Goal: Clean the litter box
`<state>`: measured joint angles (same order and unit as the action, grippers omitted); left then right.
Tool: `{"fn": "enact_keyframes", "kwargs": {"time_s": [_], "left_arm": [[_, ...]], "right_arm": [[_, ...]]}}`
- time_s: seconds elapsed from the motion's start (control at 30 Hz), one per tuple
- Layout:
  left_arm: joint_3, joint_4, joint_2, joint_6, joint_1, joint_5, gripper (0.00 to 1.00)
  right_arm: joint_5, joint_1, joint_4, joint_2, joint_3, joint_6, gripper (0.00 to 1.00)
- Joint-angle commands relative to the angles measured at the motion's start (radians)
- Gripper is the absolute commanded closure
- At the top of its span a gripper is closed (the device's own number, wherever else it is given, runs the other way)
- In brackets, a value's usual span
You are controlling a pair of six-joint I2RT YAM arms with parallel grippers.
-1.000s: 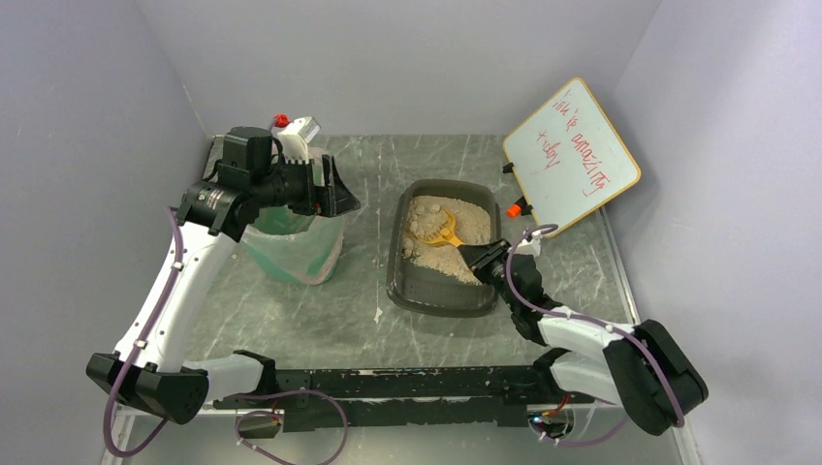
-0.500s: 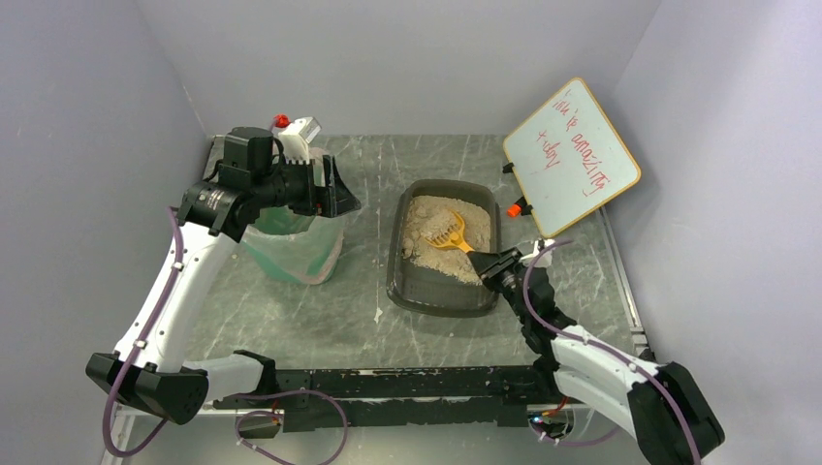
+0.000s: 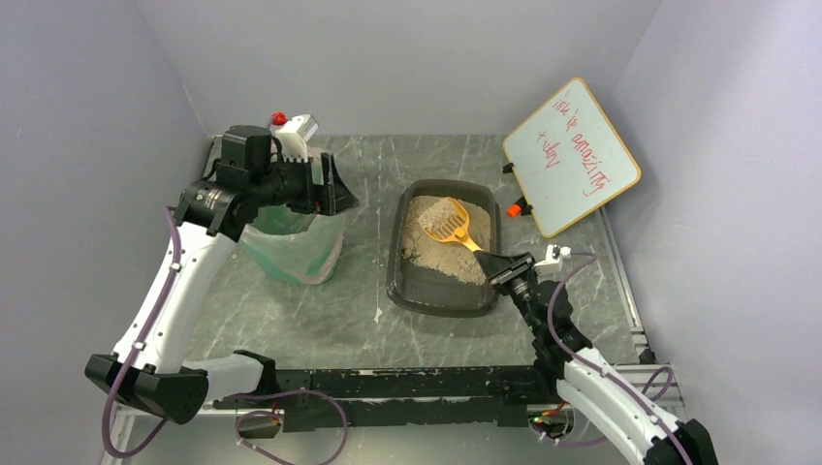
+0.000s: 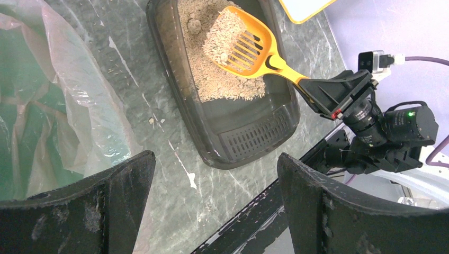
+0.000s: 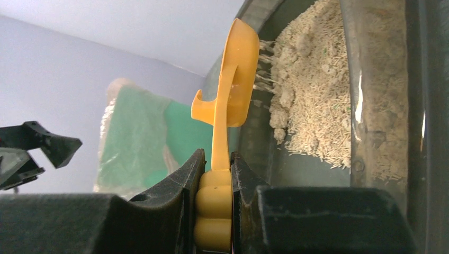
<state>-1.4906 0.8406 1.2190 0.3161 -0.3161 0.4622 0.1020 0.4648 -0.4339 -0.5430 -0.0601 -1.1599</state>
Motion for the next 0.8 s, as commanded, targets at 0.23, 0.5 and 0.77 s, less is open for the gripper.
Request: {"fn": "enact_keyframes", "kwargs": {"time_s": [0.23,0.5,0.77], "left_arm": [[-0.087,-0.004,-0.024,-0.026,-0.004,0.0,0.09],[-0.08,-0.011,-0.047,-0.026,-0.004,0.016,0.1],[-0.065,-0.013,-0.067,-0.028,-0.005,0.03,0.1]], "right_arm": [[-0.047,-0.007,0.107,0.258,0.028,-0.132,1.0],[-0.094,-0.007,0.03,0.29,0.094,-0.221,1.0],[-0.052,-0.015,0.125,0.319,0.039,-0.24,1.0]]}}
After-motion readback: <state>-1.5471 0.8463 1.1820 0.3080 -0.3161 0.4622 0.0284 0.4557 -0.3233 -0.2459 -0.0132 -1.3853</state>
